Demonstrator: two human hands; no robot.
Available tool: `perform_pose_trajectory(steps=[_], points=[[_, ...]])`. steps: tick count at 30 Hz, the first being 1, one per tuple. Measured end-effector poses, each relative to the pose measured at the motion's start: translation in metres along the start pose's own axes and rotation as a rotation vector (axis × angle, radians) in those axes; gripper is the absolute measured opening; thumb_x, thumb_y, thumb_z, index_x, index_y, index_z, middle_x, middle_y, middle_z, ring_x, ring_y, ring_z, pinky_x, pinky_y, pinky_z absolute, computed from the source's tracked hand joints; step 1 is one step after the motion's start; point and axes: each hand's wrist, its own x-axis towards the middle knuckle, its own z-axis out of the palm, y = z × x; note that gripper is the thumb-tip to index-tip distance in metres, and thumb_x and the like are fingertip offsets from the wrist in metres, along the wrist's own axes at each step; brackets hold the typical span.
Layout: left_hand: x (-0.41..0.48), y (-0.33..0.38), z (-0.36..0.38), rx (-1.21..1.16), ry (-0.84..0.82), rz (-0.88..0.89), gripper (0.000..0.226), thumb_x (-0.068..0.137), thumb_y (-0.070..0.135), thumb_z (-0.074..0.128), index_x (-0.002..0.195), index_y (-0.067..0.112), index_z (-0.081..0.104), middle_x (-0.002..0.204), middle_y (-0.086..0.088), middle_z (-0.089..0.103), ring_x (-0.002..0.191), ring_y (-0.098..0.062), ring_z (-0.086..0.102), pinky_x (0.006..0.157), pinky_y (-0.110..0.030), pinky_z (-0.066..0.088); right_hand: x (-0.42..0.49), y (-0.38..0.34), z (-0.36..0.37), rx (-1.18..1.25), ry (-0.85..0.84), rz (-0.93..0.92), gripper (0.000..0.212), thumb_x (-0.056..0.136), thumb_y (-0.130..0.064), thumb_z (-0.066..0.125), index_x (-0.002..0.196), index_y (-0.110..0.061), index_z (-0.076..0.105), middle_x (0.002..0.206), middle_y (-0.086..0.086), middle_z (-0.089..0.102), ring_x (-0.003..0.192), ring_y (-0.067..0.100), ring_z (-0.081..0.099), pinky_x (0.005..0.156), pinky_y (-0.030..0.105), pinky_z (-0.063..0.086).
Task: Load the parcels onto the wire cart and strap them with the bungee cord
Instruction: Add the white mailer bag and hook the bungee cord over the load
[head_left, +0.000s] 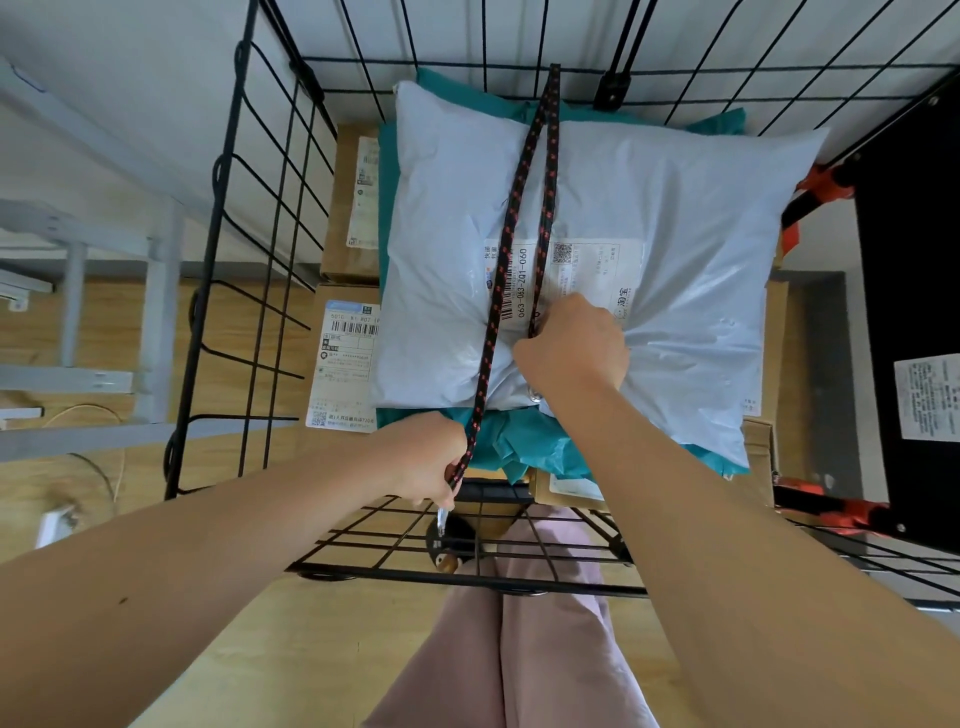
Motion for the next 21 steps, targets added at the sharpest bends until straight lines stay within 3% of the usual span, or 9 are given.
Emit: perform_pose_trajectory(steps=[4, 8, 13, 15, 18, 21], points=[[-0.003, -0.003, -0.001, -0.052, 0.011, 0.017, 0.017, 0.084, 0.025, 0.068, 0.092, 0.01, 0.07, 0.077, -0.006, 0.073, 0.042, 0.001, 0.053, 0.061, -0.014, 0.047, 0.0, -0.001, 0.002, 0.003, 0.012, 0.003, 0.011, 0.077, -0.008, 0.056, 0.083, -0.011, 0.047, 0.078, 0.004, 0.051, 0.078, 0.026, 0.049, 0.071, 0.033, 0.044], [-0.007, -0.004, -0.015, -0.015, -0.107, -0.011, 0.016, 0.084, 0.026, 0.068, 0.092, 0.012, 0.069, 0.056, 0.005, 0.061, 0.043, 0.001, 0.051, 0.06, -0.014, 0.044, 0.0, -0.001, 0.003, -0.011, 0.013, 0.005, 0.012, 0.078, -0.008, 0.055, 0.08, -0.011, 0.044, 0.077, 0.003, 0.048, 0.08, 0.026, 0.049, 0.071, 0.033, 0.043], [-0.018, -0.011, -0.018, -0.074, -0.082, -0.048, 0.017, 0.084, 0.026, 0.068, 0.097, 0.014, 0.069, 0.063, 0.006, 0.064, 0.044, 0.001, 0.052, 0.053, -0.012, 0.041, -0.002, -0.003, 0.003, -0.013, 0.016, 0.004, 0.013, 0.078, -0.009, 0.055, 0.087, -0.011, 0.045, 0.088, 0.008, 0.055, 0.094, 0.03, 0.057, 0.074, 0.034, 0.043], [-0.023, -0.016, -0.016, -0.167, -0.001, -0.043, 0.016, 0.083, 0.023, 0.069, 0.097, 0.013, 0.069, 0.07, 0.006, 0.067, 0.045, 0.0, 0.056, 0.056, -0.011, 0.044, -0.003, -0.004, 0.002, -0.009, 0.016, 0.005, 0.013, 0.078, -0.009, 0.055, 0.086, -0.011, 0.045, 0.087, 0.007, 0.053, 0.094, 0.03, 0.057, 0.073, 0.034, 0.043], [-0.03, -0.023, -0.022, -0.225, 0.074, -0.066, 0.002, 0.084, 0.022, 0.068, 0.084, 0.019, 0.067, 0.055, 0.008, 0.064, 0.047, 0.001, 0.06, 0.064, -0.014, 0.046, -0.004, -0.003, 0.003, -0.022, 0.019, 0.0, 0.014, 0.079, -0.009, 0.056, 0.087, -0.011, 0.045, 0.087, 0.006, 0.052, 0.088, 0.027, 0.053, 0.072, 0.033, 0.041], [-0.033, -0.025, -0.034, -0.154, 0.061, -0.102, 0.003, 0.085, 0.018, 0.066, 0.084, 0.016, 0.067, 0.049, 0.009, 0.059, 0.053, -0.003, 0.063, 0.072, -0.02, 0.05, -0.005, -0.003, 0.004, -0.035, 0.026, -0.01, 0.014, 0.079, -0.008, 0.055, 0.087, -0.011, 0.044, 0.084, 0.006, 0.049, 0.081, 0.025, 0.045, 0.071, 0.032, 0.04]])
